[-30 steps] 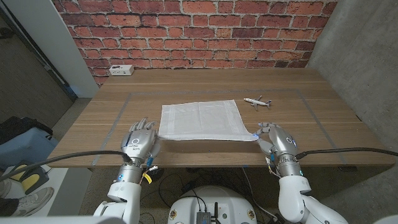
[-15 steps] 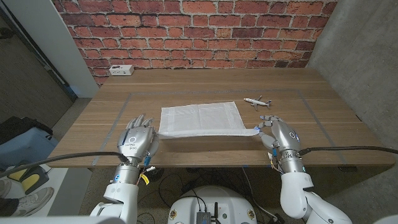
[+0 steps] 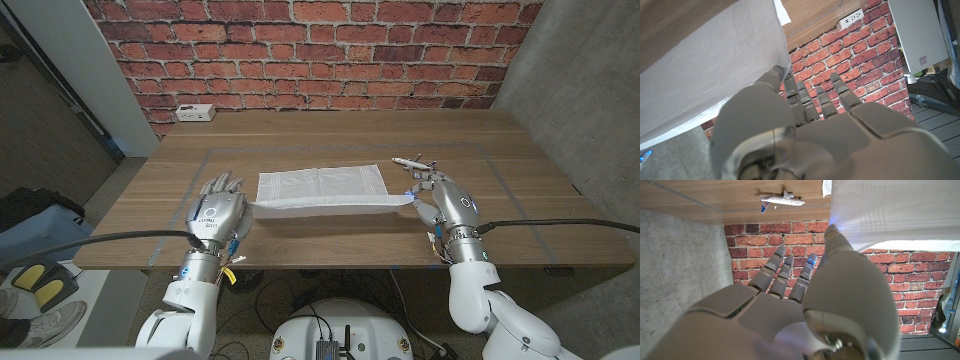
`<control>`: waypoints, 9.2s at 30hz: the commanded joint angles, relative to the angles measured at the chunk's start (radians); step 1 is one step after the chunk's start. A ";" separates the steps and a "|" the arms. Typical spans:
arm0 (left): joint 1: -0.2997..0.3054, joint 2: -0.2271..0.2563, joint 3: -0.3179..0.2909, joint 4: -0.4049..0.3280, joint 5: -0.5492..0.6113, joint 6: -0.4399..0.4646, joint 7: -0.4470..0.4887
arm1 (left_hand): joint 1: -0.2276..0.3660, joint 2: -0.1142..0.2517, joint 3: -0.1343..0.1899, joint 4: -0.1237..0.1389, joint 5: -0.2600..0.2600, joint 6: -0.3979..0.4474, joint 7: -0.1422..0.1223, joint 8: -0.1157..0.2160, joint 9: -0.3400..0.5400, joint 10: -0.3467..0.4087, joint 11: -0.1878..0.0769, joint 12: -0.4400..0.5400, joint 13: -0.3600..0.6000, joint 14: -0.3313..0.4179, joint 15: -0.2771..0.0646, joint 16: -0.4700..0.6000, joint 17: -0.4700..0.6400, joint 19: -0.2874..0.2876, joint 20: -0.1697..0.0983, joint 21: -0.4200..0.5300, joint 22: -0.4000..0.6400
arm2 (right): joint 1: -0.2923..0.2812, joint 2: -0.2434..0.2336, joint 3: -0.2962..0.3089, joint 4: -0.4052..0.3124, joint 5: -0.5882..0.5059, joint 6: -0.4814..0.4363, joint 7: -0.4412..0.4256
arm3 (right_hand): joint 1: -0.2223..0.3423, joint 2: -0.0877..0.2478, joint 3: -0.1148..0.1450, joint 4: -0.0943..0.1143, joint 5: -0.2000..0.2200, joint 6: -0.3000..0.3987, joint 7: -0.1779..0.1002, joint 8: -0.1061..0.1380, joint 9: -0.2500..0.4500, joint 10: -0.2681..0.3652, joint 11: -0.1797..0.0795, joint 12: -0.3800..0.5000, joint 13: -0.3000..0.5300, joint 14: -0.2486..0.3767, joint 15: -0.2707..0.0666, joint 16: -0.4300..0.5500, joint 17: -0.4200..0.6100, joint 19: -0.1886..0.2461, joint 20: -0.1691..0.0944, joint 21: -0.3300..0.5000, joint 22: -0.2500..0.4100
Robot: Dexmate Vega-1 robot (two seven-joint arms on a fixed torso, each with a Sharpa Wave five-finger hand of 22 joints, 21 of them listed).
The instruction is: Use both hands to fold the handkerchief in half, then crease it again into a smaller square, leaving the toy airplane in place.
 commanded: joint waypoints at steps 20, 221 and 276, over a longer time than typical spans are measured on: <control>-0.309 0.048 0.052 0.117 -0.086 -0.071 -0.193 | 0.020 0.002 -0.006 -0.011 -0.007 -0.005 -0.002 0.043 0.040 0.013 -0.003 0.002 0.003 0.003 -0.010 0.006 -0.001 0.001 -0.003 0.007 0.005 | 0.240 0.044 -0.014 0.153 0.039 0.056 0.141 | 0.006 0.008 -0.011 -0.002 -0.005 0.008 -0.007 -0.001 0.004 0.006 -0.002 -0.002 0.002 0.007 -0.155 0.006 0.005 0.002 0.002 -0.004 0.003; -0.661 0.240 0.213 0.378 -0.955 -0.223 -0.033 | -0.536 -0.038 -0.132 0.266 -0.021 -0.744 -0.117 -0.340 -0.348 -0.206 0.056 -0.021 -0.016 -0.043 0.017 -0.005 0.006 -0.072 0.032 0.005 0.008 | 0.694 0.008 -0.254 0.393 0.220 0.171 0.670 | -0.344 0.020 -0.014 0.142 -0.029 -0.695 -0.034 -0.143 -0.026 -0.274 0.151 -0.027 0.005 -0.081 -0.016 -0.057 0.020 -0.051 0.077 -0.016 0.005; -0.728 0.272 0.269 0.414 -1.030 -0.250 -0.138 | -0.612 -0.050 -0.163 0.262 -0.015 -0.718 -0.096 -0.326 -0.359 -0.205 0.061 -0.013 -0.021 -0.046 0.018 0.001 0.002 -0.074 0.041 0.000 0.004 | 0.617 -0.077 -0.321 0.191 0.041 -0.017 0.766 | -0.353 -0.041 -0.015 0.093 -0.033 -0.766 -0.041 -0.136 -0.027 -0.345 0.142 -0.025 0.006 -0.144 -0.006 -0.072 0.009 -0.089 0.092 -0.022 0.005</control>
